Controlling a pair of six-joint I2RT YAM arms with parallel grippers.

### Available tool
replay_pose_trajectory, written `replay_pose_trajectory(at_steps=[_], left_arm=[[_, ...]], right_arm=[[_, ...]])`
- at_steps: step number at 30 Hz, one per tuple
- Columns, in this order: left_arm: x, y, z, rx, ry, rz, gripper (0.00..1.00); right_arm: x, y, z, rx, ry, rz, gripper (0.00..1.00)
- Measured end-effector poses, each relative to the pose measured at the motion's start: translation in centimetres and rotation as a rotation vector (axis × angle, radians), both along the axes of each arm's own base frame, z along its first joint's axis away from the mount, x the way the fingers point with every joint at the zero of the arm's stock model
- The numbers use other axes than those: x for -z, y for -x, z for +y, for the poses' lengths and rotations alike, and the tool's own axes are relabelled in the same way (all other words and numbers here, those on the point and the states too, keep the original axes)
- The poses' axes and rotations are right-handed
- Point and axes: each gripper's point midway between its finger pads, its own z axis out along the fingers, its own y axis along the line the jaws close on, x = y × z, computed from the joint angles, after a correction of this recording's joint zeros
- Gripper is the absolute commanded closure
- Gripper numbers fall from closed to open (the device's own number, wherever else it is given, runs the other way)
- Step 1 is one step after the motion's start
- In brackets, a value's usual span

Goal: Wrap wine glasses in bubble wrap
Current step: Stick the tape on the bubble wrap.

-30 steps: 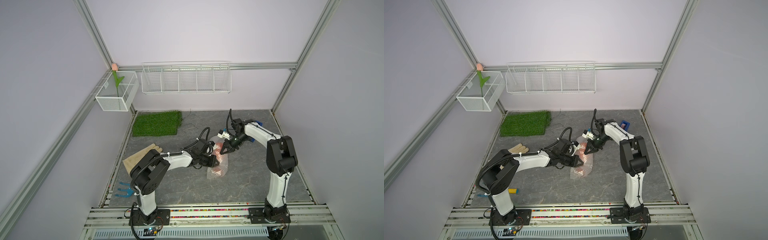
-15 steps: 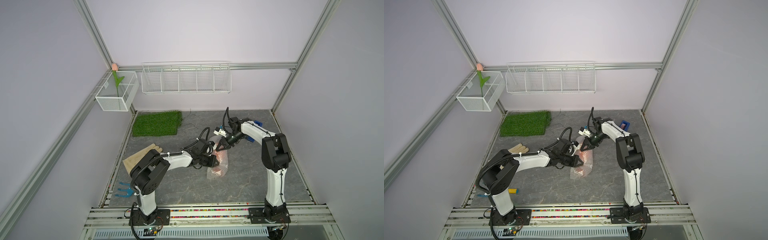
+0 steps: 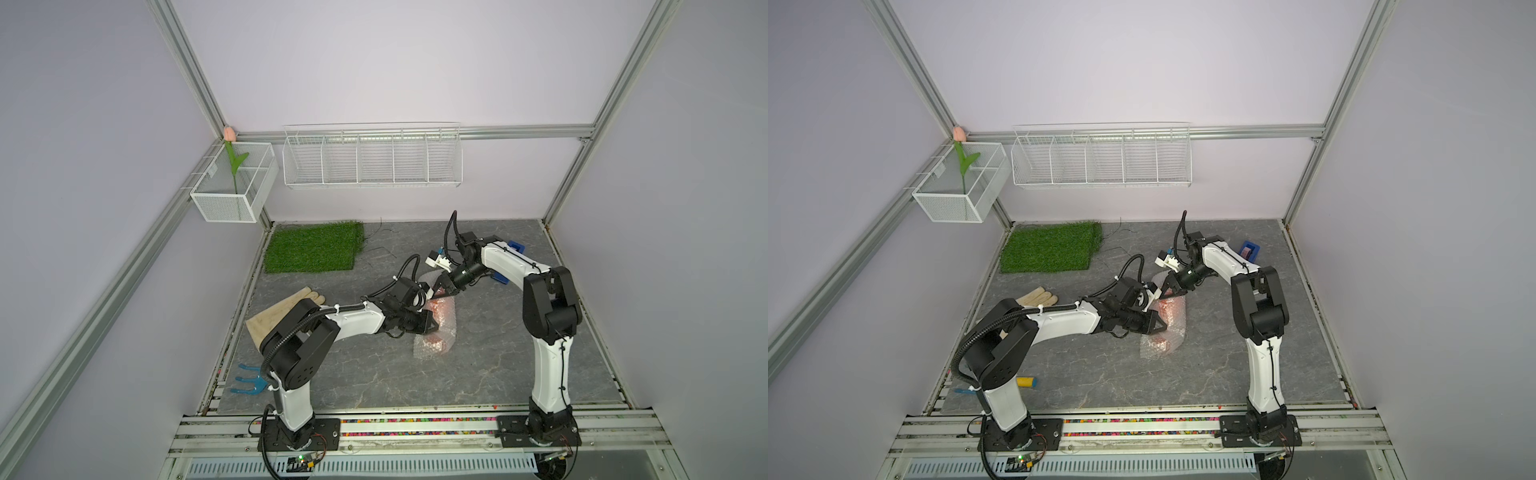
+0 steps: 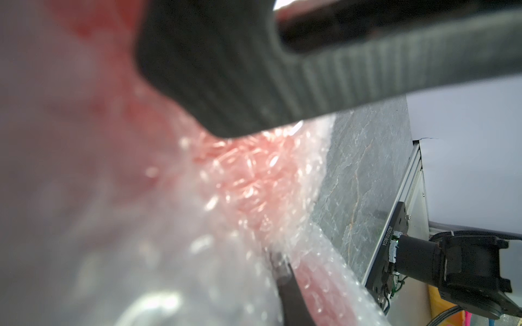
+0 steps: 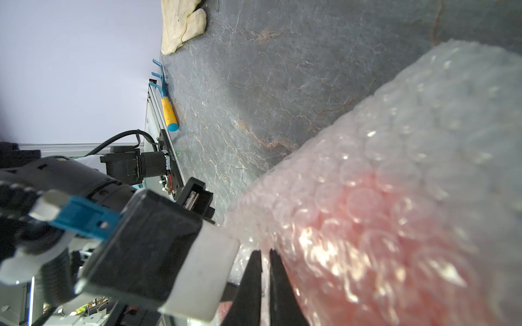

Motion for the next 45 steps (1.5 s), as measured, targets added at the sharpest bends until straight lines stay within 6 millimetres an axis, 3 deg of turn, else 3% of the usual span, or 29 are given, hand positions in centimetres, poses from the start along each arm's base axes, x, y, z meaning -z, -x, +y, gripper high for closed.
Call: replay_pose_trajectory(at_steps=[6,15,22,25,29,37,45], left_arm=[[0.0,0.0,0.0,-0.001,-0.001,0.001,0.88],[0.0,-0.3,0.2,-0.013,-0.010,-0.012,0.87],[-0.2,-0.6,0.3,-0.026,-0.016,-0.026,0.87],[-0.1,-0.5,0.4,-0.025,-0.019,-0.022,0.87],[-0.1,-0.3,0.3,-0.019,-0.019,-0.013,0.87],[0.0,0.3,0.2,-0.003,-0.018,0.000,0.87],[0.0,0.3,0.2,-0.003,-0.017,0.001,0.87]], right_arm=[[0.2,0.2,0.4,-0.043,0.000,-0.046,0.83],[0.2,-0.3,0.3,-0.051,0.000,-0.087,0.68],[-0.5,-0.9,-0.2,-0.042,0.025,-0.159,0.60],[-1.0,-1.5,-0.4,-0.037,0.037,-0.215,0.52],[-1.9,-2.5,-0.3,-0.031,0.026,-0.287,0.51],[-4.6,-2.7,0.4,-0.027,-0.053,-0.339,0.51],[-10.9,-0.3,-0.8,0.078,-0.098,-0.346,0.53]])
